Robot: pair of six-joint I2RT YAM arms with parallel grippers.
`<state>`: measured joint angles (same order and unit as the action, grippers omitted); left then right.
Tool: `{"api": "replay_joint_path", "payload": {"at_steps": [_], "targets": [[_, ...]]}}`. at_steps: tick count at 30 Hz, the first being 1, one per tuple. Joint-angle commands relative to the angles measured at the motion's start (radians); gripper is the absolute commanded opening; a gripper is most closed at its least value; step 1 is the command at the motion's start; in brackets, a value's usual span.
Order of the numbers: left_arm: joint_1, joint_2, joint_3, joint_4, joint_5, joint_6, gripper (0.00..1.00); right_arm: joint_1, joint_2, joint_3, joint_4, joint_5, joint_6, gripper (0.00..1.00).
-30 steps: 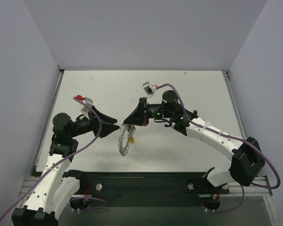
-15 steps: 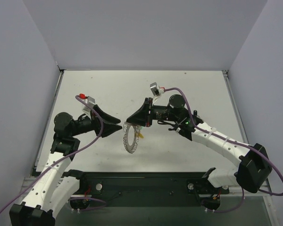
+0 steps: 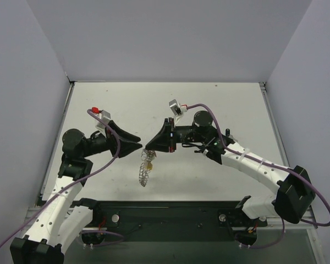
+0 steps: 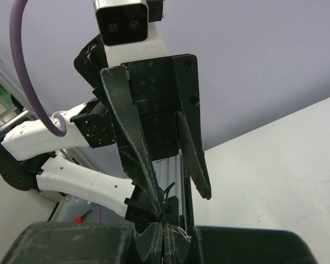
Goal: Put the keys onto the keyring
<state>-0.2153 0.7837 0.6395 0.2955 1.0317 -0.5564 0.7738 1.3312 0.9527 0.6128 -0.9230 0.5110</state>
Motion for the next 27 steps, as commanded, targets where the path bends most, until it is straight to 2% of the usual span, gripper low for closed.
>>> {"api": "replay_joint_path", "payload": {"at_steps": [1,7,14,27], "targets": [[-0.015,0.006,0.051,0.037,0.011,0.007,0.47,0.01,-0.069,0.017,0.093,0.076,-0.016,0.0],[-0.029,0.011,0.046,0.042,-0.007,0.009,0.45,0.015,-0.118,-0.08,0.283,0.191,0.075,0.0],[-0.036,0.011,0.051,0.05,-0.032,0.009,0.38,0.022,-0.112,-0.117,0.45,0.204,0.158,0.0],[-0.07,0.031,0.091,0.093,0.014,-0.02,0.42,0.036,-0.093,-0.109,0.449,0.197,0.158,0.0]]}}
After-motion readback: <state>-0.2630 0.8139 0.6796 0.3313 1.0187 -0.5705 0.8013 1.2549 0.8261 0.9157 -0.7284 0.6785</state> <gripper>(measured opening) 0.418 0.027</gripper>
